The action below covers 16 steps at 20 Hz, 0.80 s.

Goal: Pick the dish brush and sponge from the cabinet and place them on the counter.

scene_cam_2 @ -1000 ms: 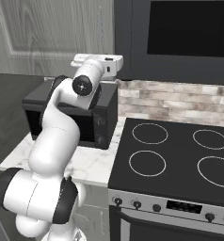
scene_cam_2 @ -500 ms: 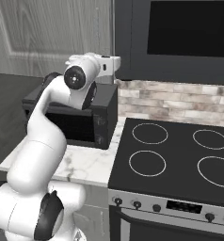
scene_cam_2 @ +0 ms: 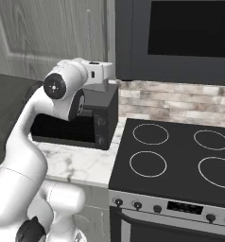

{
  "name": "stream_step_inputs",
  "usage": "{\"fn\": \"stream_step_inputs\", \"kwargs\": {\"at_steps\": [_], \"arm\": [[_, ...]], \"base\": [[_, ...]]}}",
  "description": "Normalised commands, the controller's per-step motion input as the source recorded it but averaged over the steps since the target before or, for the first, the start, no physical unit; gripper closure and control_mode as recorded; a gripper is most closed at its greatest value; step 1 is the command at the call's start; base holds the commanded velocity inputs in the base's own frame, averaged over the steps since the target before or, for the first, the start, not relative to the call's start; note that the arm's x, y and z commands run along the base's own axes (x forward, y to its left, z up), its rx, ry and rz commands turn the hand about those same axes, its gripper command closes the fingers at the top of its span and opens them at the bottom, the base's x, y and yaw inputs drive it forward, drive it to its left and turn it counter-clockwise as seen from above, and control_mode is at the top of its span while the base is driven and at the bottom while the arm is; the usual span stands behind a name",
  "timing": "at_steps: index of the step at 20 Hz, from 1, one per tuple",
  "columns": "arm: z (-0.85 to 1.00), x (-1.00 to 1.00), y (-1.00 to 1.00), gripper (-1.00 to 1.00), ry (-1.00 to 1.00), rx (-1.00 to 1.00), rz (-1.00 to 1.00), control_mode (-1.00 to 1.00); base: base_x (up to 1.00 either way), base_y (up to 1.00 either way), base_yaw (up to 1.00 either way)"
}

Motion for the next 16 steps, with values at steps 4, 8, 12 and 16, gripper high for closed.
{"fn": "stream_step_inputs", "kwargs": {"at_steps": [4, 8, 12, 16], "arm": [[0.27, -0.81, 0.0, 1.0, 0.0, 0.0, -0.09, -1.0], [0.36, -0.8, 0.01, 1.0, 0.0, 0.0, -0.1, -1.0], [0.4, -0.78, 0.02, 1.0, 0.0, 0.0, -0.1, -1.0], [0.39, -0.74, 0.07, 1.0, 0.0, 0.0, -0.1, -1.0]], "base": [[0.0, 0.0, 0.0], [0.0, 0.0, 0.0], [0.0, 0.0, 0.0], [0.0, 0.0, 0.0]]}}
